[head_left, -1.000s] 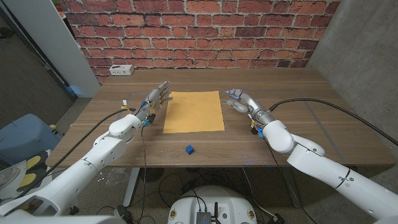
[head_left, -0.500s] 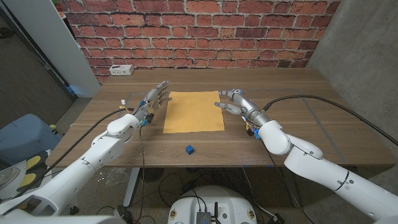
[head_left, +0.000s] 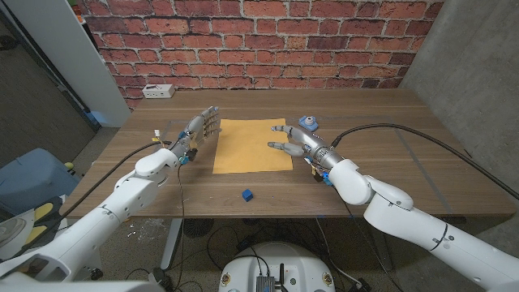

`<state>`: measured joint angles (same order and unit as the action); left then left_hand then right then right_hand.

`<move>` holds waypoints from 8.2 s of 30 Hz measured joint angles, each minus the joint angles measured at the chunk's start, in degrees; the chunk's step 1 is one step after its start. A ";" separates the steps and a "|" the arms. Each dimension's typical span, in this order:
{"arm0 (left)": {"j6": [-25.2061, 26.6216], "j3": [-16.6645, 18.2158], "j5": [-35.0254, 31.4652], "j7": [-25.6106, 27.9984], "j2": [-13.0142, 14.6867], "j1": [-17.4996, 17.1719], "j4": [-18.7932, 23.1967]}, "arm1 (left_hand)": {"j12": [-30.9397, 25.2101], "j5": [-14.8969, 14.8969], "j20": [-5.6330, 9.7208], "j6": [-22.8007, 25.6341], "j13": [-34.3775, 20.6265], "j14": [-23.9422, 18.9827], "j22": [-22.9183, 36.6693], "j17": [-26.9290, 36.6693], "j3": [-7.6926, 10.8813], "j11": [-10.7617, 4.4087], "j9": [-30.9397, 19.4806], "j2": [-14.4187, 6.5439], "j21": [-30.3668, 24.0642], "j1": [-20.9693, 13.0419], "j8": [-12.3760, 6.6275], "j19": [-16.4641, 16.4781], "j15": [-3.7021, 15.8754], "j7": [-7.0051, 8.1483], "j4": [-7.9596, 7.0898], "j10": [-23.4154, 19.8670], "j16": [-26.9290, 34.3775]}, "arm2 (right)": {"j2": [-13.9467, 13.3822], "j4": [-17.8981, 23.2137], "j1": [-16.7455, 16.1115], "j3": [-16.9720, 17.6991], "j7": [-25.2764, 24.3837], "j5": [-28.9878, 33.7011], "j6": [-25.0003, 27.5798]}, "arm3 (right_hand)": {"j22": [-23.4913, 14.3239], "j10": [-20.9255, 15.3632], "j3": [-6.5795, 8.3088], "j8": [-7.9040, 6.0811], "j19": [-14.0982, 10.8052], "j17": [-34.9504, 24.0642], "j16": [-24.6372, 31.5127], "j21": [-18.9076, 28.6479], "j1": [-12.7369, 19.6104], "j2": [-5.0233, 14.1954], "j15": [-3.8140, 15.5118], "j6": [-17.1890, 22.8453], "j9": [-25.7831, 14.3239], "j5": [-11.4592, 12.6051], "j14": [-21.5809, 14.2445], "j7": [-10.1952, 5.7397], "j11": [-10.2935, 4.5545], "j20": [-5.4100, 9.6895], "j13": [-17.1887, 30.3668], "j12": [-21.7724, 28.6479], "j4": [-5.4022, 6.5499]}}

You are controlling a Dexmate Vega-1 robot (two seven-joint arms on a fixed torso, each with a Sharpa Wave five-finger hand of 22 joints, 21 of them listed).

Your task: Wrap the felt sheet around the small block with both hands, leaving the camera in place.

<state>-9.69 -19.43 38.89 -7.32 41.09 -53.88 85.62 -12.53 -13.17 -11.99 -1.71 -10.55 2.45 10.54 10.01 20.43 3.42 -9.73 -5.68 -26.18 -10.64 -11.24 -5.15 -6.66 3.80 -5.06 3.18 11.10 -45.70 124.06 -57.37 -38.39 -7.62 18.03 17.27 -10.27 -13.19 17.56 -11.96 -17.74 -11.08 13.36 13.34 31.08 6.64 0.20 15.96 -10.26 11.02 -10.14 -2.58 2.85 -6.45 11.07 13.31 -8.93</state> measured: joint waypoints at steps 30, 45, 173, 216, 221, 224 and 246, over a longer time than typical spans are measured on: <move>1.44 -0.28 0.76 -3.07 0.86 1.85 -2.28 | 0.00 0.00 0.01 0.48 0.01 0.00 -0.01 -0.01 0.00 0.37 0.00 0.00 0.55 0.00 0.00 0.00 0.00 -0.13 0.00 -0.37 0.00 | 3.16 0.02 1.86 -5.35 6.94 3.85 2.63 | -0.28 -3.20 1.47 0.01 -2.15 -0.52 1.06 0.21 2.20 -0.66 1.53 1.46 0.00 0.00 -4.61 0.22 0.54 -0.10 0.39 0.28 -1.06; 1.76 -1.44 0.57 -4.97 0.32 3.76 -4.13 | 0.00 0.00 0.02 0.48 0.02 0.32 0.28 0.28 0.01 0.37 0.00 0.00 0.78 -0.01 0.24 0.00 -0.31 -0.12 0.00 -0.37 0.00 | 3.66 1.79 0.94 -8.18 8.18 8.89 6.76 | -0.27 -3.60 2.91 0.01 -2.82 -0.52 1.06 0.20 6.50 -1.52 1.87 2.27 -0.28 0.24 -4.95 -0.60 -0.33 -0.17 0.53 0.00 -2.02; -1.71 1.07 3.18 -6.90 1.05 -0.87 -3.49 | 0.66 -1.16 2.05 -0.76 0.03 0.20 0.25 0.24 -1.90 0.39 -0.27 0.91 2.06 3.17 0.88 1.13 -0.41 1.11 -1.27 -0.34 0.00 | 13.76 -6.79 2.86 -14.77 4.39 31.62 2.32 | -6.91 -31.43 -2.06 -7.33 -16.94 -34.95 26.78 23.88 54.09 1.13 5.60 43.08 -7.18 -0.90 -37.74 -0.31 -8.06 9.81 9.36 17.27 -0.29; -1.68 -0.10 2.88 -8.57 -1.21 4.07 -8.04 | 0.66 -1.94 3.17 -0.65 0.03 -0.01 0.25 0.24 -2.13 1.31 -0.26 0.60 3.11 3.46 0.88 0.94 -0.20 0.59 -1.51 -0.25 0.00 | 21.37 -28.59 20.80 -15.36 2.50 21.48 -3.43 | -7.15 -31.32 -2.13 -7.07 -15.82 -37.13 24.77 28.25 54.16 1.06 5.74 43.09 -7.16 -1.04 -38.32 -0.30 -7.95 9.72 9.36 17.32 -0.05; -1.57 -0.34 2.75 -8.56 -1.76 4.92 -8.92 | 0.66 -1.94 2.87 -0.65 0.03 -0.01 0.25 0.11 -2.38 1.09 -0.26 0.60 3.11 3.46 0.88 0.83 -0.20 0.59 -1.26 -0.48 0.00 | 21.88 -30.32 22.62 -15.77 4.66 19.53 -2.94 | -7.15 -31.11 -2.14 -7.07 -15.61 -37.37 24.56 28.83 54.16 1.06 5.84 43.09 -7.16 -1.05 -38.41 -0.30 -7.74 9.51 9.36 17.32 -0.06; -1.54 -0.46 2.71 -8.62 -2.05 5.35 -9.42 | 0.66 -1.94 2.76 -0.65 0.03 -0.01 0.25 0.11 -2.38 1.09 -0.26 0.60 3.11 3.46 0.88 0.72 -0.20 0.59 -1.26 -0.48 0.00 | 22.24 -31.28 23.65 -16.10 5.93 18.72 -2.38 | -7.15 -31.11 -1.98 -7.07 -15.28 -37.47 24.35 29.05 54.16 1.06 5.84 42.96 -7.16 -1.06 -38.41 -0.17 -7.74 9.58 9.36 17.32 0.10; -1.12 -1.01 2.32 -8.73 -3.20 7.40 -11.32 | 0.89 -1.94 1.75 -0.65 0.03 -0.01 0.25 0.12 -2.37 0.88 -0.29 0.60 3.54 3.46 0.88 0.76 -0.20 0.59 -1.26 -0.26 -0.29 | 23.79 -35.91 30.82 -21.09 15.53 14.94 4.86 | -7.07 -28.51 -1.17 -3.04 -8.84 -39.03 20.42 33.52 55.05 1.83 5.47 37.44 -6.77 -1.13 -36.86 -3.25 -7.67 9.09 13.50 15.05 -0.08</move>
<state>-10.81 -20.45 41.21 -16.05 37.88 -46.47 74.30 -11.65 -15.11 -10.24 -2.36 -10.52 2.44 10.79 10.13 18.06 4.30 -10.02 -5.08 -22.63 -7.18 -10.36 -4.39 -6.86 4.40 -6.32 2.92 10.81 -21.92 88.16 -26.55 -59.48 7.91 32.97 22.12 -17.34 -41.70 16.39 -15.00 -26.58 -50.10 33.78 46.86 86.13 8.47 5.67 53.40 -17.04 9.89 -47.00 -5.83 -4.82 2.64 24.57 28.36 -9.01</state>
